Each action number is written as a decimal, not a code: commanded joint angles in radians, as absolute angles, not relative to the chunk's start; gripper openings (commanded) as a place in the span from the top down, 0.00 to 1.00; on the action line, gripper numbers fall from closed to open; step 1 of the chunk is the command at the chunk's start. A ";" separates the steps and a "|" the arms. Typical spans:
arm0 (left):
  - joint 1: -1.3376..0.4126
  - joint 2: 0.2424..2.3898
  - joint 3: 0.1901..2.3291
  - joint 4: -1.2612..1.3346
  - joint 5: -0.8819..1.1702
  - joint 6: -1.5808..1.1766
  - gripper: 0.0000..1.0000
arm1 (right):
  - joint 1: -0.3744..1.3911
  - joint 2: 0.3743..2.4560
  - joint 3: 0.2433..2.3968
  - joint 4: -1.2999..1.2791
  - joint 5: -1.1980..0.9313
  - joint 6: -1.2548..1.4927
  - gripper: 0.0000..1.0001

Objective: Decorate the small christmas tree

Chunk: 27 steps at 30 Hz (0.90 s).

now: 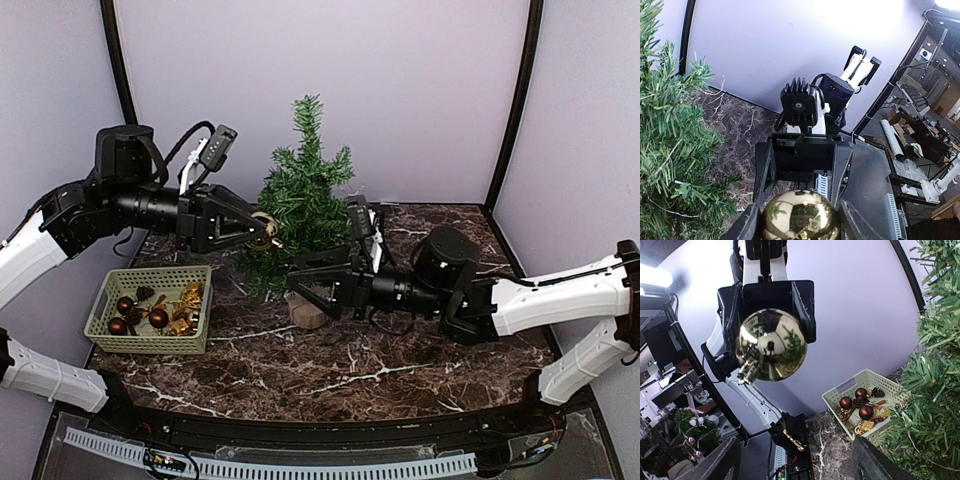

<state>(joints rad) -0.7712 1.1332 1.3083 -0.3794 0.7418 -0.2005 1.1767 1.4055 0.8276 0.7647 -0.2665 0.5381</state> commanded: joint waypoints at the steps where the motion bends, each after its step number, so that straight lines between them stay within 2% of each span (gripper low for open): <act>1: -0.779 1.130 1.326 -0.329 0.768 -0.193 0.55 | 1.186 1.416 0.880 0.831 -0.279 0.518 0.26; 5: -0.780 1.130 1.328 -0.328 0.766 -0.192 0.55 | 1.185 1.427 0.897 0.827 -0.295 0.512 0.35; 11: -0.781 1.131 1.323 -0.328 0.764 -0.191 0.55 | 1.187 1.436 0.906 0.826 -0.307 0.508 0.57; 18: -0.781 1.112 1.309 -0.337 0.723 -0.183 0.56 | 1.187 1.404 0.879 0.854 -0.276 0.504 1.00; 24: -0.781 1.071 1.240 -0.342 0.608 -0.182 0.58 | 1.190 1.363 0.863 0.793 -0.227 0.472 1.00; 27: -0.781 1.048 1.199 -0.309 0.575 -0.191 0.58 | 1.190 1.360 0.894 0.675 -0.190 0.451 1.00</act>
